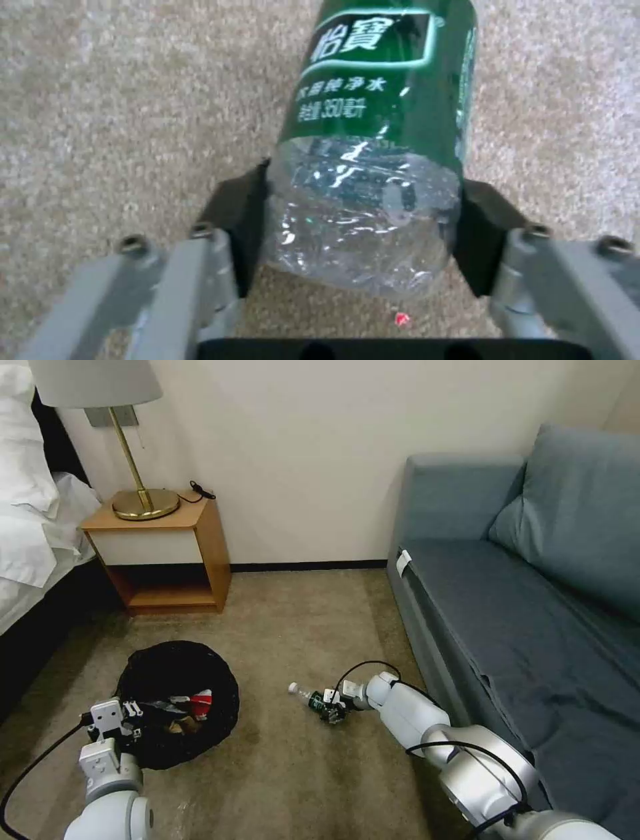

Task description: Pick up the trash bin, then pick up the garbage on the floor and place it into the trash bin.

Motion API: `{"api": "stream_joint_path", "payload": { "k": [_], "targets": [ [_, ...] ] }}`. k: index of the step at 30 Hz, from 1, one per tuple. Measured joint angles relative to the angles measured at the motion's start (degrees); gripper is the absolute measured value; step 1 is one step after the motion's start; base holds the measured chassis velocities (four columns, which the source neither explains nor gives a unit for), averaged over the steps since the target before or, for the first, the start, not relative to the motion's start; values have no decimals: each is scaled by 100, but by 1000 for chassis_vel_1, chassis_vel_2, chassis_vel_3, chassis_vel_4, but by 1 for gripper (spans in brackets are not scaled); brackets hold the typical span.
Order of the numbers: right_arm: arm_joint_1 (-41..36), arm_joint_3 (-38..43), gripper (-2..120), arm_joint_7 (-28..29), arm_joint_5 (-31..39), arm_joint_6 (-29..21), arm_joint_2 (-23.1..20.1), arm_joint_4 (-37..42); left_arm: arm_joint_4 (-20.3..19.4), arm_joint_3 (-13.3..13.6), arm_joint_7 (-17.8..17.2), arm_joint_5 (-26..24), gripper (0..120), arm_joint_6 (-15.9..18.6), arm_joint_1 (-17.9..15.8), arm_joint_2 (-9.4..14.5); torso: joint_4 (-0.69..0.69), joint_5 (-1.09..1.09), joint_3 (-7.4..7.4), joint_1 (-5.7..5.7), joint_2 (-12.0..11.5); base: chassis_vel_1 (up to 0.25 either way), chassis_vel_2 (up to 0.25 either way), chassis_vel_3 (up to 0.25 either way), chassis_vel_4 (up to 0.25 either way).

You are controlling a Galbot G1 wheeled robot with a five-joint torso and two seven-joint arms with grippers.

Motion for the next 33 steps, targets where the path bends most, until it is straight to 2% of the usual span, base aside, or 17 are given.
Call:
{"api": "stream_joint_path", "payload": {
  "k": [5,11,13,14,15,16,17,19,21,23,24,25,26,27,29,30,33],
  "targets": [
    [-36,0,37,22,29,-12,35,17,0,-3,-3,0,3,10,-13,0,0,0,0,0,0,0,0,0,0],
    [-138,15,33,43,101,-11,17,117,30,-17,-7,-4,3,12,-18,0,0,0,0,0,0,0,0,0,0],
    [-295,19,33,73,403,-12,-68,328,96,-30,-12,-20,3,12,-28,0,0,-1,0,0,0,0,0,0,0],
    [-471,35,33,225,985,76,-162,608,153,-39,-15,-44,3,12,-63,0,0,0,0,0,0,0,0,0,0],
    [-471,35,33,225,985,76,-162,608,153,-39,-15,-44,3,12,-63,0,0,0,0,0,0,0,0,0,0],
    [-529,40,33,309,1271,159,-195,692,169,-39,-16,-53,3,12,-77,0,0,1,0,0,0,0,0,0,0],
    [-696,132,33,485,2039,332,-318,1092,226,-30,-28,-86,3,14,-134,1,-2,1,1,0,0,0,0,0,0],
    [-764,271,33,636,2343,479,-391,1390,269,-7,-31,-123,3,27,-177,0,0,2,0,0,0,0,0,0,0],
    [-774,397,33,799,2445,694,-417,1503,294,2,-31,-141,3,30,-205,0,0,0,0,-1,1,0,0,0,0],
    [-813,553,33,1340,2615,1031,-454,1762,355,46,-29,-180,3,52,-284,0,0,0,0,0,1,0,0,0,0],
    [-813,553,33,1340,2615,1031,-454,1762,355,46,-29,-180,3,52,-284,0,0,0,0,0,1,0,0,0,0],
    [-829,552,33,1523,2713,1078,-470,1862,366,58,-28,-186,3,59,-304,0,0,1,0,0,1,0,0,0,0],
    [-891,526,33,2026,3016,1153,-512,2214,402,103,-27,-195,3,75,-362,0,0,-1,0,0,1,0,0,0,0],
    [-891,526,33,2026,3016,1153,-512,2214,402,103,-27,-195,3,75,-362,0,0,-1,0,0,1,0,0,0,0],
    [-990,562,33,2445,3195,1163,-574,2879,463,168,-12,-195,3,98,-448,0,0,-1,0,0,1,0,0,0,0],
    [-990,562,33,2445,3195,1163,-574,2879,463,168,-12,-195,3,98,-448,0,0,-1,0,0,1,0,0,0,0],
    [-1124,481,33,2660,3238,1117,-652,3676,522,204,-4,-188,3,101,-520,0,0,0,0,0,1,0,0,0,0]
  ]
}}
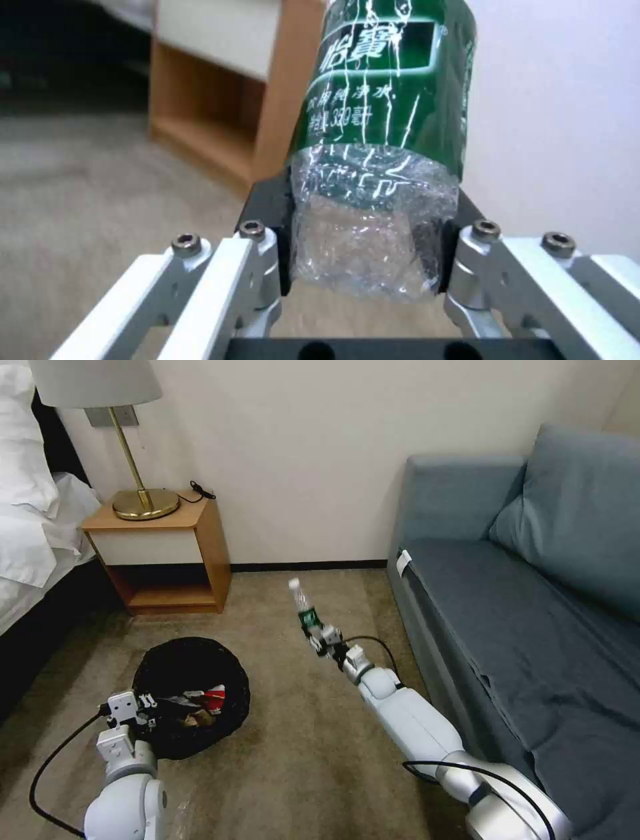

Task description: Pick up the trash bin, then pick up the garbage on the floor and place it into the trash bin.

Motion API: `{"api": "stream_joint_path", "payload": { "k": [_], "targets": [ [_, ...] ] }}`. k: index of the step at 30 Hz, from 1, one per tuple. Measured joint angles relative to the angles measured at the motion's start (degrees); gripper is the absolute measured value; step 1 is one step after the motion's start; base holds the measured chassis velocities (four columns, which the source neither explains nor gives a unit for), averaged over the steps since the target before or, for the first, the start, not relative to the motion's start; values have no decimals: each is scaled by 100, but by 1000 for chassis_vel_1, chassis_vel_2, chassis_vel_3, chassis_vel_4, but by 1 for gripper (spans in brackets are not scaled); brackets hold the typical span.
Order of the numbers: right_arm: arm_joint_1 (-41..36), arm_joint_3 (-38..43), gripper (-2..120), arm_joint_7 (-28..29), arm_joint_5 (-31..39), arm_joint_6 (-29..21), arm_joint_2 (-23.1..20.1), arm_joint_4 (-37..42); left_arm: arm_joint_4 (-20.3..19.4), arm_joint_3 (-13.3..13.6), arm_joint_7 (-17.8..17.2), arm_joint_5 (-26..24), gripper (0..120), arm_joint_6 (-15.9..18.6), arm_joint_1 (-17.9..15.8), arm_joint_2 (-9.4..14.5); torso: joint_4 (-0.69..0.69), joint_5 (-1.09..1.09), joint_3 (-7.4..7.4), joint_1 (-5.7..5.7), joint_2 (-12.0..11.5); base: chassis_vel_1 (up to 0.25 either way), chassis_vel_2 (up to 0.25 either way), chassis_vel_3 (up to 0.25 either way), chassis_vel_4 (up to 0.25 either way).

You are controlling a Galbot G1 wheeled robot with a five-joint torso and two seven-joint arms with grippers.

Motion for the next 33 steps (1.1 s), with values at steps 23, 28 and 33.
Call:
{"api": "stream_joint_path", "payload": {
  "k": [23,28,33],
  "targets": [
    [-524,-2630,33,993,856,-1016,83,2460,100,12,57,10,3,-24,-83,0,0,-1,-1,0,0,0,0,0,0],
    [-637,-2716,33,864,575,-898,147,2197,58,1,60,10,3,-40,-38,0,0,-1,0,0,0,0,0,0,0],
    [-688,-2723,38,750,264,-821,171,2099,20,-14,59,9,3,-56,-4,0,0,-1,0,0,-1,0,0,0,0]
  ]
}}
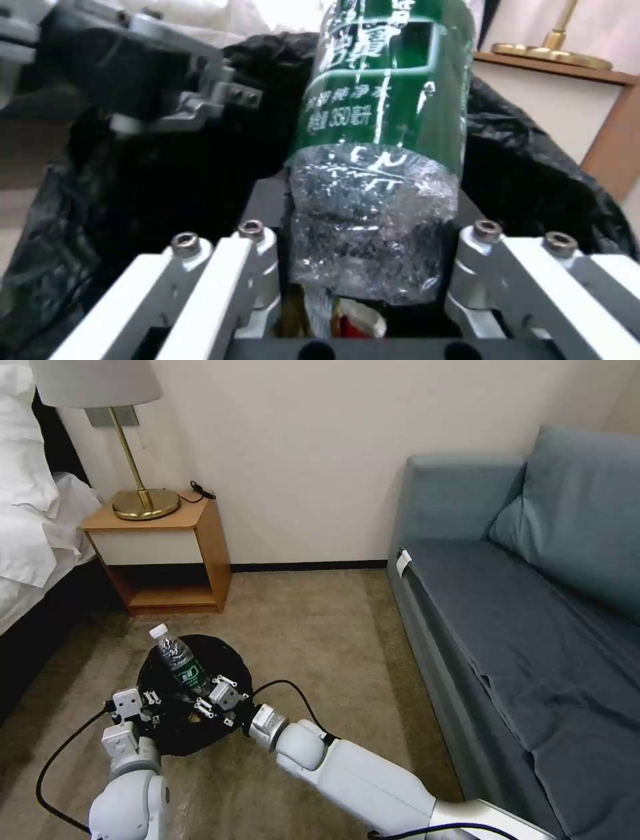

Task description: Pick up the trash bin, then pick up the garbage on the floor and place it into the trash bin.

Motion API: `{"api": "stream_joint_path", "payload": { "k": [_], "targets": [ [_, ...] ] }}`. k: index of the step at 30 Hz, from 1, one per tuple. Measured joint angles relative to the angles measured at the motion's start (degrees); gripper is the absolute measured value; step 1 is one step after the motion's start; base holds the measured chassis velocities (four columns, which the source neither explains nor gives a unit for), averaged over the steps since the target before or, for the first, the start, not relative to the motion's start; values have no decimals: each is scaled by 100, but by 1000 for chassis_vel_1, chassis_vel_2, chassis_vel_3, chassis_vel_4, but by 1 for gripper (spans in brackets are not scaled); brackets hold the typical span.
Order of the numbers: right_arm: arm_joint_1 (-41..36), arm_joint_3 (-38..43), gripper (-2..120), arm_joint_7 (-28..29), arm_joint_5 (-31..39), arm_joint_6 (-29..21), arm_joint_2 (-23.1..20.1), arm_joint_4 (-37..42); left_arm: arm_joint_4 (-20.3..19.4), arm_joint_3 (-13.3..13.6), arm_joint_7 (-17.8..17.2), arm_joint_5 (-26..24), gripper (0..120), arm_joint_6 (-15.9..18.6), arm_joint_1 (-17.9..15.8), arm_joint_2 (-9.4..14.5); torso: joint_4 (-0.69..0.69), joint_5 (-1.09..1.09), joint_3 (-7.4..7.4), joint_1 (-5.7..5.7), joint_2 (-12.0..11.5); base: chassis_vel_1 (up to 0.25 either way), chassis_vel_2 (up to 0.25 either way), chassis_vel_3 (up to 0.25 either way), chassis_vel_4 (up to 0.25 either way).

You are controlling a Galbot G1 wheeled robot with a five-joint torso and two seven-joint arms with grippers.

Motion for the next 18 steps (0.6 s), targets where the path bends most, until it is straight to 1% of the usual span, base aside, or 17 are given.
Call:
{"api": "stream_joint_path", "payload": {
  "k": [1,2,3,4,5,6,7,8,9,10,12,13,14,15,16,17,18],
  "targets": [
    [0,0,38,0,0,0,0,0,0,0,0,0,3,0,0,0,0,0,0,0,0,0,0,0,0],
    [-18,-5,42,-14,-31,15,4,-4,-1,-1,0,0,3,-8,9,0,0,0,0,0,0,0,0,0,0],
    [-18,-5,42,-14,-31,15,4,-4,-1,-1,0,0,3,-8,9,0,0,0,0,0,0,0,0,0,0],
    [-31,-9,49,-51,-49,23,6,-4,-1,-6,0,0,3,-14,15,0,0,0,0,0,0,0,0,0,0],
    [-31,-9,49,-51,-49,23,6,-4,-1,-6,0,0,3,-14,15,0,0,0,0,0,0,0,0,0,0],
    [-37,-9,56,-113,-60,36,6,-5,-1,-11,0,1,3,-17,15,0,0,0,0,0,0,0,0,0,0],
    [-37,-9,56,-113,-60,36,6,-5,-1,-11,0,1,3,-17,15,0,0,0,0,0,0,0,0,0,0],
    [-42,-3,64,-172,-68,55,1,1,-1,-11,-1,2,3,-19,16,0,0,0,0,0,0,0,0,0,0],
    [-45,6,70,-201,-69,57,-8,15,0,-11,-2,4,3,-19,17,0,0,0,0,0,0,0,0,0,0],
    [-45,6,70,-201,-69,57,-8,15,0,-11,-2,4,3,-19,17,0,0,0,0,0,0,0,0,0,0],
    [-44,14,81,-240,-74,65,-23,36,-2,-8,-5,9,3,-19,8,0,0,0,0,0,0,0,0,0,0],
    [-44,14,81,-240,-74,65,-23,36,-2,-8,-5,9,3,-19,8,0,0,0,0,0,0,0,0,0,0],
    [-42,18,87,-246,-75,66,-24,43,-2,-7,-6,10,3,-19,1,0,0,0,0,0,0,0,0,0,0],
    [-41,21,88,-247,-76,67,-24,48,-2,-7,-6,11,3,-19,-4,0,0,0,0,0,0,0,0,0,0],
    [-39,30,94,-252,-77,69,-23,61,-2,-4,-6,12,3,-19,-8,0,0,0,0,0,0,0,0,0,0],
    [-39,30,94,-252,-77,69,-23,61,-2,-4,-6,12,3,-19,-8,0,0,0,0,0,0,0,0,0,0],
    [-35,59,99,-261,-94,71,-19,76,-2,-2,-7,12,3,-19,-10,0,0,0,0,0,0,0,0,0,0]
  ]
}}
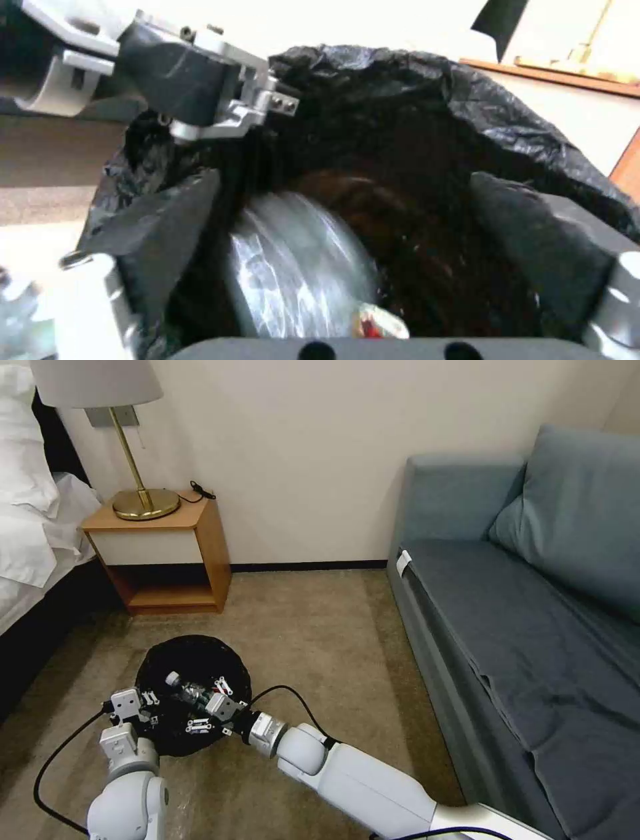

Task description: Pick up the trash bin, then pick up the garbage on the floor and place it into the trash bin.

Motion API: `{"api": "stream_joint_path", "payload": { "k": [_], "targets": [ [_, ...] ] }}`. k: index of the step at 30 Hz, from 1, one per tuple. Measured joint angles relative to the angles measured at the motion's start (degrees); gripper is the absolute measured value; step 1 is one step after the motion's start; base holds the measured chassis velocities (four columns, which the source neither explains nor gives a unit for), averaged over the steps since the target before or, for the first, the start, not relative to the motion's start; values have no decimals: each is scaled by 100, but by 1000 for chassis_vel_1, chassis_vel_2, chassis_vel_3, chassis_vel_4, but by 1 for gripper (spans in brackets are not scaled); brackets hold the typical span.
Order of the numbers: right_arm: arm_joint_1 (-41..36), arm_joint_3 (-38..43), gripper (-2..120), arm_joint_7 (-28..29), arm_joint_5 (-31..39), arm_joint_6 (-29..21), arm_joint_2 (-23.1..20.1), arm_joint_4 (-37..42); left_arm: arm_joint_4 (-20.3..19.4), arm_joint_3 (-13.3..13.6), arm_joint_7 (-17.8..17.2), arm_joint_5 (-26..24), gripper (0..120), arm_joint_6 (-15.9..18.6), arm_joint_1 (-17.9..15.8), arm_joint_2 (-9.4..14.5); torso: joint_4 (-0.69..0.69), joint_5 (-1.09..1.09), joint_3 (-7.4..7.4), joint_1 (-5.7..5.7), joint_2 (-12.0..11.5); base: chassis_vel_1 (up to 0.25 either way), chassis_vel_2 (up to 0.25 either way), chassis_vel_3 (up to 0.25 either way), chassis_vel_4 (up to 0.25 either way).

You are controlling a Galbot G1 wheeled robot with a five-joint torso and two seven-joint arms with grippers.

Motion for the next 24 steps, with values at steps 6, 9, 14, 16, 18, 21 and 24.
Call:
{"api": "stream_joint_path", "payload": {
  "k": [6,9,14,16,18,21,24],
  "targets": [
    [187,301,100,99,16,-59,-75,260,51,-28,-14,-54,3,10,-15,0,1,0,0,0,0,0,0,0,0],
    [327,659,100,413,-42,-189,-152,502,53,-38,-42,-308,3,83,-56,0,1,0,0,0,0,0,0,0,0],
    [281,1507,100,639,-40,-315,-236,842,214,-90,-246,-891,3,96,-256,5,1,1,0,0,0,0,0,0,0],
    [5,2155,100,624,7,-363,-285,1131,409,-128,-567,-1625,3,149,-486,35,0,1,0,0,0,0,0,0,0],
    [-160,2401,100,592,29,-376,-331,1271,502,-171,-756,-2027,3,213,-629,49,-2,1,0,0,0,0,0,0,0],
    [-559,2832,100,440,34,-368,-439,1519,650,-250,-1027,-2623,3,314,-854,107,-2,2,0,0,0,0,0,0,0],
    [-1154,3470,100,152,20,-300,-554,1804,989,-362,-1250,-3229,3,368,-1231,257,-2,2,0,0,0,0,0,0,0]
  ]
}}
